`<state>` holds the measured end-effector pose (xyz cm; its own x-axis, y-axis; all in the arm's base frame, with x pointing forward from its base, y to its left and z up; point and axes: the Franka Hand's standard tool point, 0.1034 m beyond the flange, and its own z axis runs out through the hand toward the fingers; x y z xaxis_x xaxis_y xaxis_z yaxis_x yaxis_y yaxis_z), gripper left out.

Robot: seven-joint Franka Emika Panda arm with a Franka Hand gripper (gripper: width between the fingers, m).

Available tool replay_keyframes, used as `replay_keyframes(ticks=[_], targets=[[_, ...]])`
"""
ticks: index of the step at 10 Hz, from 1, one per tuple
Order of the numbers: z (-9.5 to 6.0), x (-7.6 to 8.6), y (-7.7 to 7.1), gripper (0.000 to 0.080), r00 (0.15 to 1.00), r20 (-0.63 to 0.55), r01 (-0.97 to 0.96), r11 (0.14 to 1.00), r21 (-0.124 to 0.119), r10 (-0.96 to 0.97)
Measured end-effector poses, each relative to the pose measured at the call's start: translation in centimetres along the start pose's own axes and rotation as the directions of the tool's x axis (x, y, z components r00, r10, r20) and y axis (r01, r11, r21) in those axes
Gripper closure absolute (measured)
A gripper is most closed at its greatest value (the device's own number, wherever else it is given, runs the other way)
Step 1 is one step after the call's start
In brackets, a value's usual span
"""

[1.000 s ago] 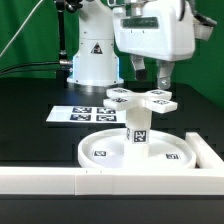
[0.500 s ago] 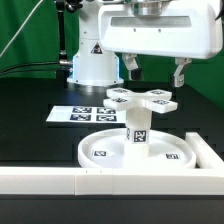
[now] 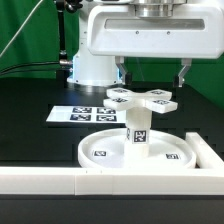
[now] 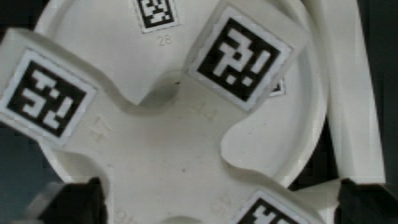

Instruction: Assemble round table

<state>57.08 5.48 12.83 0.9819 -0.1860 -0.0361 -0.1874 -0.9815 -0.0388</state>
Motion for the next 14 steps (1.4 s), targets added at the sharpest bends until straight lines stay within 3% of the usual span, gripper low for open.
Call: replay_keyframes(ticks=[5, 9, 13, 14], targets=[[0.07, 0.20, 0.30, 0.0151, 0.935, -0.004, 0.355, 0.935, -0.007, -0.355], [-0.12, 0.49, 0.01, 0.0151, 0.690, 0.011, 0.723, 0.689, -0.049, -0.724], [0.00, 0.56, 0.51, 0.0151, 0.541, 0.023, 0.841, 0.540, -0.046, -0.841], [0.01, 0.66, 0.70, 0.0151, 0.446, 0.029, 0.894, 0.444, -0.051, -0.894]])
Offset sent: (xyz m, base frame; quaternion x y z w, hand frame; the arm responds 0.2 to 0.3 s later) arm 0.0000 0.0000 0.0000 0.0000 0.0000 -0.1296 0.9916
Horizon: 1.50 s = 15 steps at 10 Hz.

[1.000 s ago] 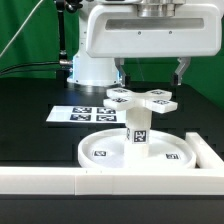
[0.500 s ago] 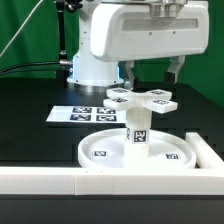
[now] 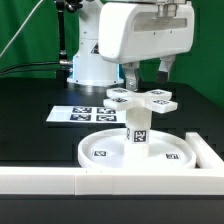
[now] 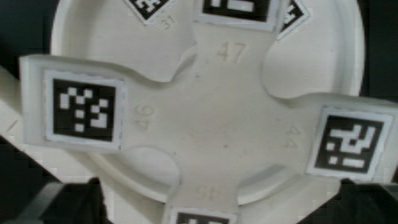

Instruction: Assemble round table

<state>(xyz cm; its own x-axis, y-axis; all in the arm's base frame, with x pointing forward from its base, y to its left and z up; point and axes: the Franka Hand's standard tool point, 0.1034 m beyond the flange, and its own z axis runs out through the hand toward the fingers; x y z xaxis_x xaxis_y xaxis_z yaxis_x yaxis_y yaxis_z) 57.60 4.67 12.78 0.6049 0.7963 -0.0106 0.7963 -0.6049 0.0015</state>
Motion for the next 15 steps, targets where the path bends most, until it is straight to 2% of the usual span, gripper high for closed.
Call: replay_keyframes(ticks=[2, 4, 8, 9, 12, 15], targets=[[0.1, -0.1, 0.3, 0.0151, 0.984, 0.006, 0.179, 0.984, -0.023, -0.179], [-0.1, 0.2, 0.8, 0.0151, 0.955, 0.000, 0.294, 0.953, -0.066, -0.295], [0.0, -0.4, 1.1, 0.0151, 0.876, 0.037, 0.481, 0.874, -0.064, -0.480], [0.2, -0.4, 1.0, 0.0151, 0.875, 0.036, 0.485, 0.872, -0.070, -0.483], [1.4, -1.0, -0.2, 0.0151, 0.879, 0.040, 0.477, 0.878, -0.043, -0.476], [2.3, -1.2, -0.7, 0.0151, 0.881, 0.045, 0.472, 0.881, -0.027, -0.470]])
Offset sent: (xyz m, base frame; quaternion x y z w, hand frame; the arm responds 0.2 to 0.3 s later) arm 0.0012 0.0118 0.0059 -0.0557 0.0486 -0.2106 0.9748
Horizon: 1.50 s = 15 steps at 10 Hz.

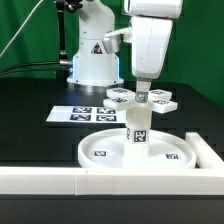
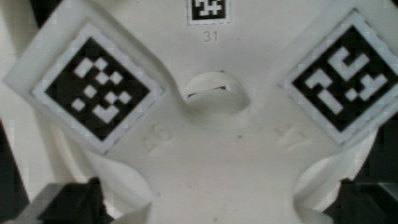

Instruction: Assemble round table

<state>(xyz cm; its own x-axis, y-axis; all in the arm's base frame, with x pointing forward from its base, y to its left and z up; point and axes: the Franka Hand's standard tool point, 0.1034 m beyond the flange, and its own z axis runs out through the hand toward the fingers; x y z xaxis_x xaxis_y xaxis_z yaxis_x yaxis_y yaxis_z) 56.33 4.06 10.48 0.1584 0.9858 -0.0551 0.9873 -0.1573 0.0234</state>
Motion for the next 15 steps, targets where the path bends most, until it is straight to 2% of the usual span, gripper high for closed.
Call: replay_keyframes(ticks=[5, 6, 7, 10, 11, 12, 15], targets=[[0.63, -0.25, -0.19, 0.0162, 1.000, 0.005, -0.006, 1.000, 0.011, 0.006], [0.62, -0.27, -0.19, 0.0331, 1.000, 0.005, -0.006, 1.000, 0.011, 0.006], [0.63, -0.28, -0.19, 0.0359, 1.000, 0.005, -0.009, 1.000, 0.011, 0.009], [0.63, -0.30, -0.18, 0.0359, 0.998, 0.006, -0.065, 0.998, 0.010, 0.065], [0.63, -0.30, -0.22, 0.0359, 0.990, 0.006, -0.144, 0.990, 0.012, 0.144], [0.64, -0.36, -0.46, 0.0359, 0.954, 0.017, -0.300, 0.953, 0.029, 0.300], [0.63, -0.25, -0.77, 0.0357, 0.790, 0.040, -0.613, 0.789, 0.046, 0.612]])
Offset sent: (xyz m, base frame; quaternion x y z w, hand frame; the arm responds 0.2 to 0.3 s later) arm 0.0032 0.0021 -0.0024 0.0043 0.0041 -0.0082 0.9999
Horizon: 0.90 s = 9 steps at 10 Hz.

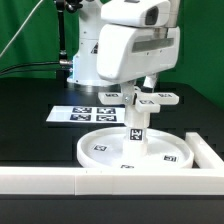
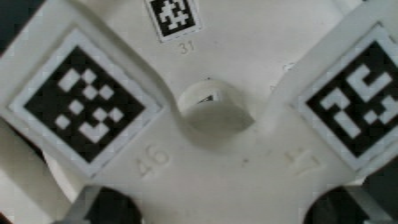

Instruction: Assemble round table

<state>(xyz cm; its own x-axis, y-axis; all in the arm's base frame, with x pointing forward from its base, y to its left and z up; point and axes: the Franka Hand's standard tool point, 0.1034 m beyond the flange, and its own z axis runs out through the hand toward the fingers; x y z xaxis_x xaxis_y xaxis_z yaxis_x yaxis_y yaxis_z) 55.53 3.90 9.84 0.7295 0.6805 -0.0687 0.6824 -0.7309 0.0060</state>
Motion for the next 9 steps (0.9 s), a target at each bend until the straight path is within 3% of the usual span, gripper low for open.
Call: replay_keyframes(ticks=[2, 6, 9], targets=[[-0.04, 0.26, -0.02, 0.0357, 0.987, -0.016, -0.159, 0.987, -0.010, 0.159], [-0.12, 0.30, 0.02, 0.0357, 0.930, -0.019, -0.368, 0.930, -0.005, 0.368], [0.04, 0.00, 0.03, 0.0357, 0.693, -0.009, -0.719, 0.692, 0.074, 0.721]])
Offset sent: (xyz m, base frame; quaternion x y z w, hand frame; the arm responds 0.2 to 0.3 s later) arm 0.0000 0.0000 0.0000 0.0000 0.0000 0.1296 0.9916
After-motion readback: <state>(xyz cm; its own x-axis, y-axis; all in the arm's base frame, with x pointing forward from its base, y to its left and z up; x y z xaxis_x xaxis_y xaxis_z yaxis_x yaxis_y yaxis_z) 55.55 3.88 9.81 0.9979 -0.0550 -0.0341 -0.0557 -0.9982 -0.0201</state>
